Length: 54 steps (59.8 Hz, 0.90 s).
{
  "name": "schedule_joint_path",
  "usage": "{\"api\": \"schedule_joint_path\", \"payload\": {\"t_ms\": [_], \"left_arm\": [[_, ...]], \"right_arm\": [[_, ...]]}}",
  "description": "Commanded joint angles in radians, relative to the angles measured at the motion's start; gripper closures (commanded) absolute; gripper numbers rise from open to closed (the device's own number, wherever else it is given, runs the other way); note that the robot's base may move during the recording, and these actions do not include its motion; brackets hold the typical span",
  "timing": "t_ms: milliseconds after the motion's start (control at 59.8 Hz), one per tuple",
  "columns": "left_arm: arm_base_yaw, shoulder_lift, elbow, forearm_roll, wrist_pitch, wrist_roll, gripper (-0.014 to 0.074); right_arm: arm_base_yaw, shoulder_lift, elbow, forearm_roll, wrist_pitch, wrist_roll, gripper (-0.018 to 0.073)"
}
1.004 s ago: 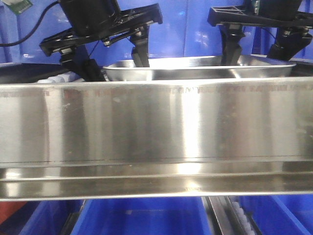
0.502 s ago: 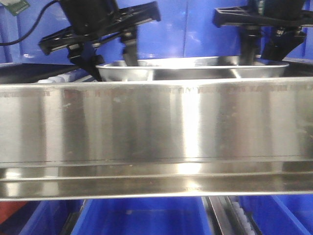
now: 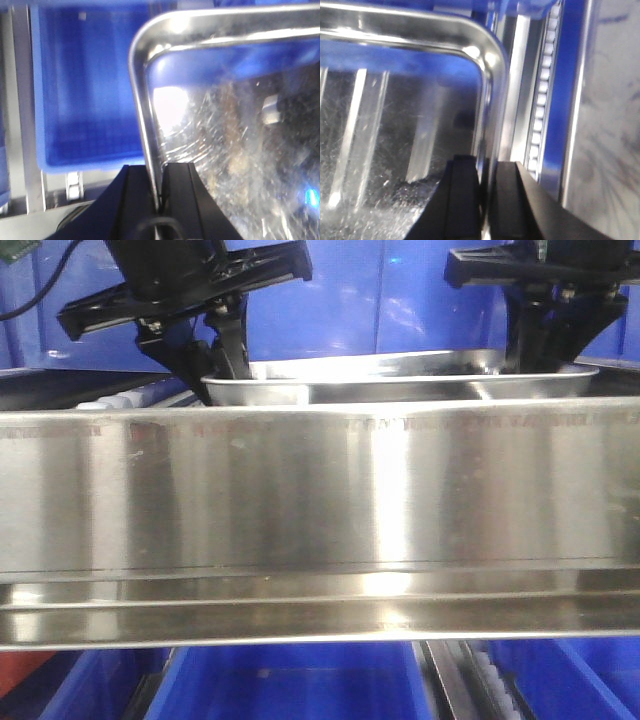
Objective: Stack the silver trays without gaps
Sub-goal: 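Lift the silver tray up off the shelf with both grippers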
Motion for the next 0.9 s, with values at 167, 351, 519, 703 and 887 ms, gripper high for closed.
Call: {"api": "schedule_joint_path", "payload": {"t_ms": [167, 351, 519, 703, 887], "left_arm": [[-0.013, -0.068, -0.003, -0.024, -0.019, 0.008, 0.0601], [-0.013, -0.109, -0.003, -0.011, -0.019, 0.008, 0.0601], [-0.013, -0.149, -0.003, 0.022, -0.027, 0.008, 0.0601], [-0.010, -0.190, -0.003, 0.035, -0.027, 0.008, 0.0601], [-0.010, -0.227, -0.010, 0.035, -0.046, 0.008, 0.0601]], "right_arm": [[0.010, -0.003, -0.120, 0.030, 0.087, -0.021, 0.0639], [0.010, -0.003, -0.196, 0.030, 0.122, -0.021, 0.0639], [0.010, -0.032, -0.210, 0.030, 0.122, -0.021, 0.0639], [0.010, -0.081, -0.210, 0.030, 0.122, -0.021, 0.0639], [0.010, -0.125, -0.210, 0.030, 0.122, -0.021, 0.0639]]}}
